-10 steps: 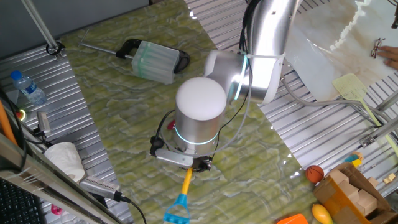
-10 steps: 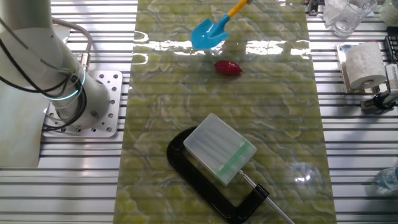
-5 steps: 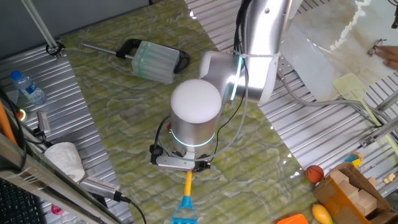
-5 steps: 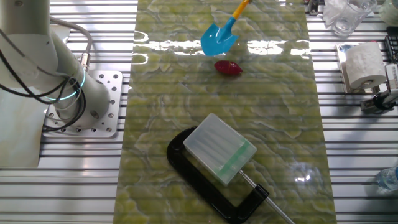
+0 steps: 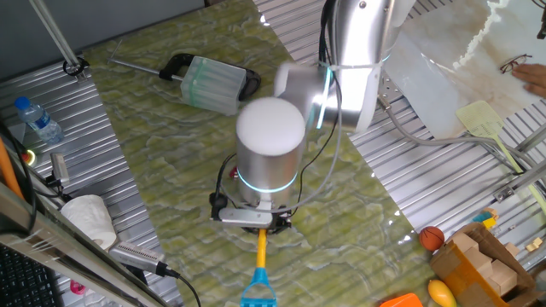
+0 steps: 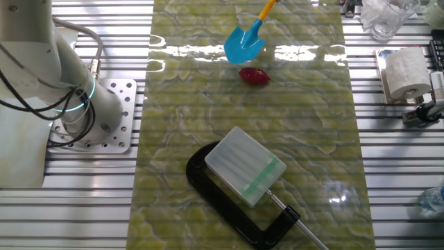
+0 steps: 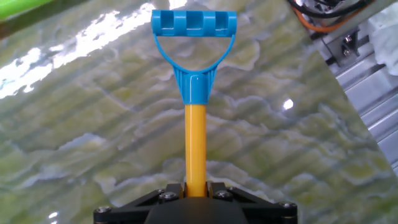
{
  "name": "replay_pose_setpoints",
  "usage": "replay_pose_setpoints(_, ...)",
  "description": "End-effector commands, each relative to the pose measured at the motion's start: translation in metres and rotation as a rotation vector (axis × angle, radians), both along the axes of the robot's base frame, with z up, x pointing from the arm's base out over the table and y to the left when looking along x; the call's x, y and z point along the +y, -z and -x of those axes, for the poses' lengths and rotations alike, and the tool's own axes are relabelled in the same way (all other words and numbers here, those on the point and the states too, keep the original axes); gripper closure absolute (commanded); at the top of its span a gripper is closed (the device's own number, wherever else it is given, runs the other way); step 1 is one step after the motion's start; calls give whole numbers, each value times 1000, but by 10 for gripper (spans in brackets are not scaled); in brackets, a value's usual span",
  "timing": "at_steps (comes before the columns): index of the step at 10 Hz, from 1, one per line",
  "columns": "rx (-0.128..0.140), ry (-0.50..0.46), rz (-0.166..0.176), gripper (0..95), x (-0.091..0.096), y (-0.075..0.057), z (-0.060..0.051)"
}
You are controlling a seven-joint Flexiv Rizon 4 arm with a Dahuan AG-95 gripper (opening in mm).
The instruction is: Use a shovel to scoop up an object
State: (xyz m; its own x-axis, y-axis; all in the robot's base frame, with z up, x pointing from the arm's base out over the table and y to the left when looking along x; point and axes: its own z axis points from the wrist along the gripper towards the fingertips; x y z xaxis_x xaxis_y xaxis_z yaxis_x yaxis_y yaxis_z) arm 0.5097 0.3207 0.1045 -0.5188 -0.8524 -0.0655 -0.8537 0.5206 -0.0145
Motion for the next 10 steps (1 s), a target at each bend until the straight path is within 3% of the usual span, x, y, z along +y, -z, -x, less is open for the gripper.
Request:
replay_pose_setpoints(1, 67, 44, 64, 950, 0, -1, 0)
replay_pose_setpoints(3, 102, -9, 62, 950, 0, -1, 0)
replay_pose_setpoints(5, 16, -225, 46, 950, 0, -1, 0)
replay_pose_setpoints(8, -23, -294, 23, 950, 2, 0, -1)
replay_pose_setpoints(9, -22, -299, 5, 950, 11, -3, -2)
replay_pose_setpoints(10, -19, -301, 10, 950, 23, -7, -2)
